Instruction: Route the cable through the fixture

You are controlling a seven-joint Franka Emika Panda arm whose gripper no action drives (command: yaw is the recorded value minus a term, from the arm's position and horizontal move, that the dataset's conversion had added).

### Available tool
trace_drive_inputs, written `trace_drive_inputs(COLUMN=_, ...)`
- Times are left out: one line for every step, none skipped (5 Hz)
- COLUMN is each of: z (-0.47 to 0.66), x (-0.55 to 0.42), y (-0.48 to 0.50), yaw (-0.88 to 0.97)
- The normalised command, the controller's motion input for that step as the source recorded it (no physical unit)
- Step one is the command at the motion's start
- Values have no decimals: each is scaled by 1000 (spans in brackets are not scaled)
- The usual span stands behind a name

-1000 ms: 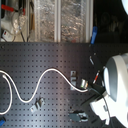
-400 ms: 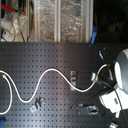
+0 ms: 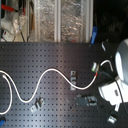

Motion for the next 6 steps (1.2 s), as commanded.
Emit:
trace_drive_inputs(z=2, x=-63, y=-27, yaw=37)
trace_drive_inputs(z=123, x=3, y=-2, yaw=0)
trace_drive_inputs(z=273, x=73, y=-20, yaw=0)
trace_drive_inputs(z=232, x=34, y=-130, yaw=0)
trace_drive_inputs(z=9, x=-440, y=-296, yaw=9)
trace_drive_inputs(z=8, x=-564, y=-259, yaw=37)
